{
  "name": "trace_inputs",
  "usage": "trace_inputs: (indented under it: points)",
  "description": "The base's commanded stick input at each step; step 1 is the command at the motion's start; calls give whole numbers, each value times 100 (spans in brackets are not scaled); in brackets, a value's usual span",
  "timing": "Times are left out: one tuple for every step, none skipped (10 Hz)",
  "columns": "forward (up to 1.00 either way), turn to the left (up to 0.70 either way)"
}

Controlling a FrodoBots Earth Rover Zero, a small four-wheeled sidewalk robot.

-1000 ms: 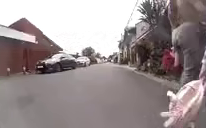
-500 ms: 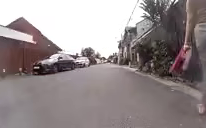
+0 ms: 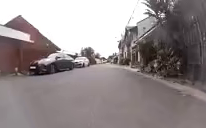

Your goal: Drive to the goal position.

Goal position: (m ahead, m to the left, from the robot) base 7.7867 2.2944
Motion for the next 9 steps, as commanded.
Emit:
trace_inputs:
  points:
    - [70, 0]
    - [70, 0]
    - [70, 0]
    - [70, 0]
    - [70, 0]
    - [70, 0]
    - [70, 0]
    - [70, 0]
    - [70, 0]
